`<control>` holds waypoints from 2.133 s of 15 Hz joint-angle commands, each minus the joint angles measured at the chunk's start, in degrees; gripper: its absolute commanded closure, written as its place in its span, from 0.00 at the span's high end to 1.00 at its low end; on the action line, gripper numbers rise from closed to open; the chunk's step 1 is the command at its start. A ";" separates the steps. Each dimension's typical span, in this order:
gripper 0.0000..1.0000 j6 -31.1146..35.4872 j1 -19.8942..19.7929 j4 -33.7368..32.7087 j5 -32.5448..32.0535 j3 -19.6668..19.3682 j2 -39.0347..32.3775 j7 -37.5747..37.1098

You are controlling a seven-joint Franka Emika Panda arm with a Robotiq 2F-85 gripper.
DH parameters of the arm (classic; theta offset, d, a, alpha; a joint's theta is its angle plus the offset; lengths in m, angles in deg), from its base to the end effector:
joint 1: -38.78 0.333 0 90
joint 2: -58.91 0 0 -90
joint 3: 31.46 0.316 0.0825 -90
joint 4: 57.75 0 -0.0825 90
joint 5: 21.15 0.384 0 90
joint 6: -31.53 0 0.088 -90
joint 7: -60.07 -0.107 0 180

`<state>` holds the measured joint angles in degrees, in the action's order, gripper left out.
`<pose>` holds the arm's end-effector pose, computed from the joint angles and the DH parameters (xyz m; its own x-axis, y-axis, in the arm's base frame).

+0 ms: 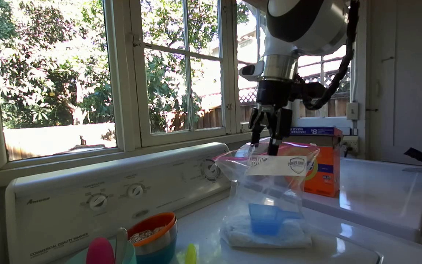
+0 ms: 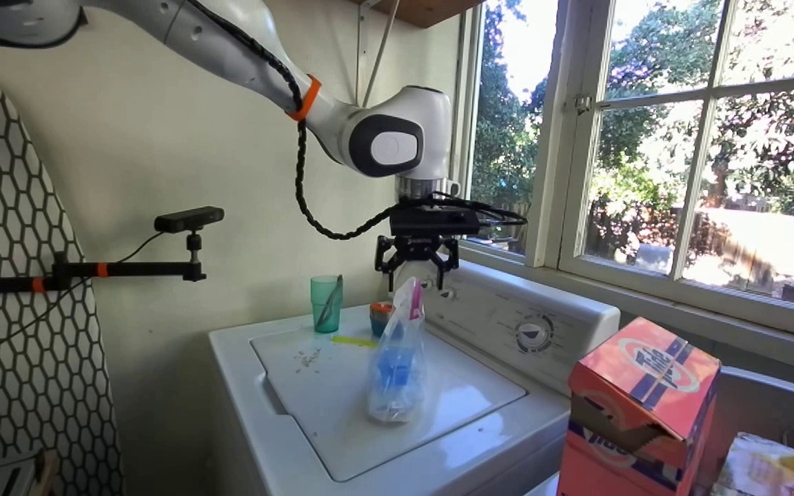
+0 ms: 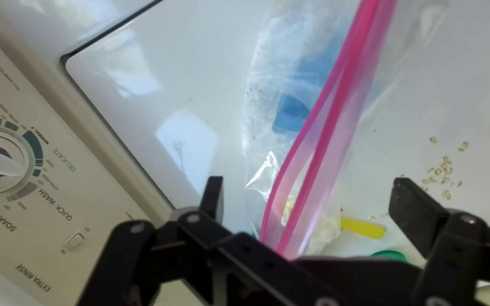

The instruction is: Move the plastic bag forward and turn on the washing machine

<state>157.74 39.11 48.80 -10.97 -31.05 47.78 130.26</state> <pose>0.6233 0.0139 0.4295 0.3995 0.8955 0.1960 0.9040 -0.4204 0.0782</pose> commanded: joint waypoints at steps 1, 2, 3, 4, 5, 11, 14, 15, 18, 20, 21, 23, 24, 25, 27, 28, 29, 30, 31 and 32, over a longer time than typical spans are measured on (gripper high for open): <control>1.00 -3.13 -0.79 -4.90 -1.56 1.43 -5.12 -1.16; 1.00 -3.99 -0.80 -6.08 -1.68 1.75 -6.51 -1.19; 1.00 -4.78 -0.78 -6.99 -1.75 2.07 -7.64 -1.31; 1.00 -6.14 -0.69 -7.77 -1.76 2.41 -8.50 -1.60; 1.00 -7.70 -0.65 -8.69 -1.84 2.58 -9.31 -2.35; 0.49 -11.95 -0.43 -9.41 -3.84 2.64 -9.91 -9.61; 0.27 -12.05 -0.68 -8.72 -4.46 2.69 -9.21 -12.12; 0.18 -12.34 -0.76 -8.41 -4.61 2.72 -8.93 -12.65; 0.20 -10.79 -1.21 -8.57 -3.97 3.30 -9.48 -11.56; 0.18 -10.85 -1.24 -8.57 -4.07 3.29 -9.47 -11.78; 0.19 -10.86 -1.24 -8.57 -4.08 3.29 -9.47 -11.81; 0.05 -10.87 -1.25 -8.57 -4.10 3.29 -9.47 -11.84; 0.04 -9.47 -1.44 -9.15 -4.22 3.24 -10.00 -11.18; 0.00 -8.08 -1.42 -10.08 -5.57 3.00 -10.41 -10.21; 0.00 -7.11 -1.77 -14.70 -9.71 2.46 -12.15 -6.30; 0.00 -7.09 -1.83 -17.19 -12.04 2.21 -12.99 -4.73; 0.00 -8.79 -2.07 -21.16 -13.99 2.14 -14.56 -2.60; 0.00 -9.96 -2.08 -24.93 -15.94 2.01 -16.17 -0.80; 0.00 -9.99 -2.12 -28.24 -17.37 2.04 -17.72 1.23; 0.00 -9.80 -1.89 -31.06 -18.99 1.99 -18.99 2.80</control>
<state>150.42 37.17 29.00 -25.41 -29.11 34.48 128.12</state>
